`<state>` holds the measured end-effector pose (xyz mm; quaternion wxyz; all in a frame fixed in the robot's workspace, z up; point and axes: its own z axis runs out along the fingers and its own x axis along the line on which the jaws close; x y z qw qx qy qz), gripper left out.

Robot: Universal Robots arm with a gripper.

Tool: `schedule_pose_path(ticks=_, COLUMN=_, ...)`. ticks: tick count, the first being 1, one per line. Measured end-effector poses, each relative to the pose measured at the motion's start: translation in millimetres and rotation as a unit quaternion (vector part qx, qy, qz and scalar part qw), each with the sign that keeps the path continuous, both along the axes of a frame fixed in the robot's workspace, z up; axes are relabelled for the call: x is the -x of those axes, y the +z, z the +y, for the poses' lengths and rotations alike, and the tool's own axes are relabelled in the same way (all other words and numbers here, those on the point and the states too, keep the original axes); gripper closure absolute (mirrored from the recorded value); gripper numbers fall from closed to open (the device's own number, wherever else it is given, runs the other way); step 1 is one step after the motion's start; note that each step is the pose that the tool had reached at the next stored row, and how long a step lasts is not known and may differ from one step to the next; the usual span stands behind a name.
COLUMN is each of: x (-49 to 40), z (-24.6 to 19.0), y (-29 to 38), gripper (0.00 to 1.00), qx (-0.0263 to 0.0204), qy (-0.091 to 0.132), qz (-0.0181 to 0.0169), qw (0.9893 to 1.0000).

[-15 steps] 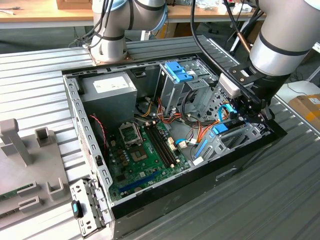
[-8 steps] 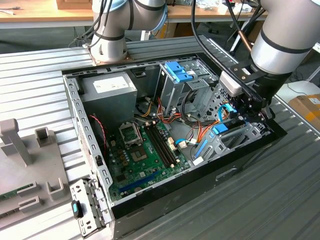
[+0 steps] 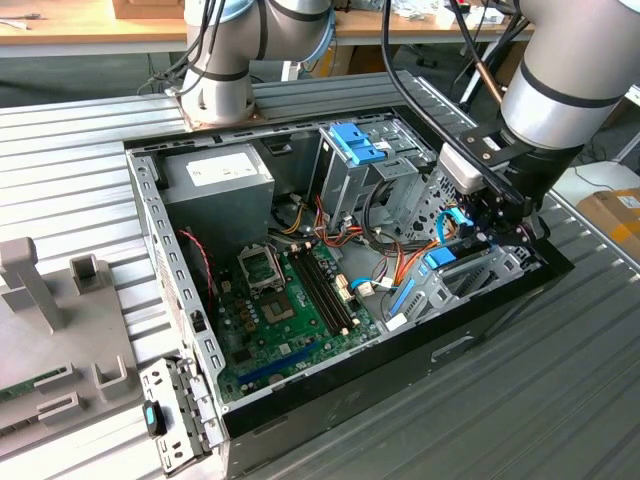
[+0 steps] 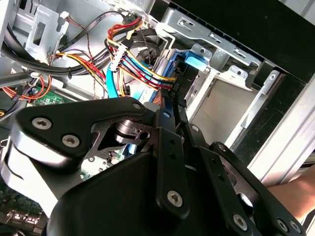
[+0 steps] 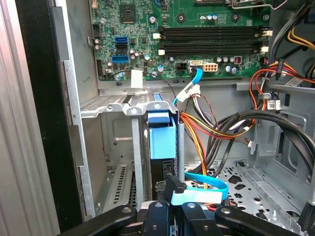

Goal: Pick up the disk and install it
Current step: 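Insert the first disk wire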

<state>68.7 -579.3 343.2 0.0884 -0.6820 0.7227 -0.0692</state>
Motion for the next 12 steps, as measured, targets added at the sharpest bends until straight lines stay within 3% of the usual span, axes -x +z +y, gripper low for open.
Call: schedule_pose_path(ticks=12, x=0.4, z=0.9, y=0.1, gripper=0.84, qx=0.0005, qy=0.002, qz=0.0000, qw=1.0000)
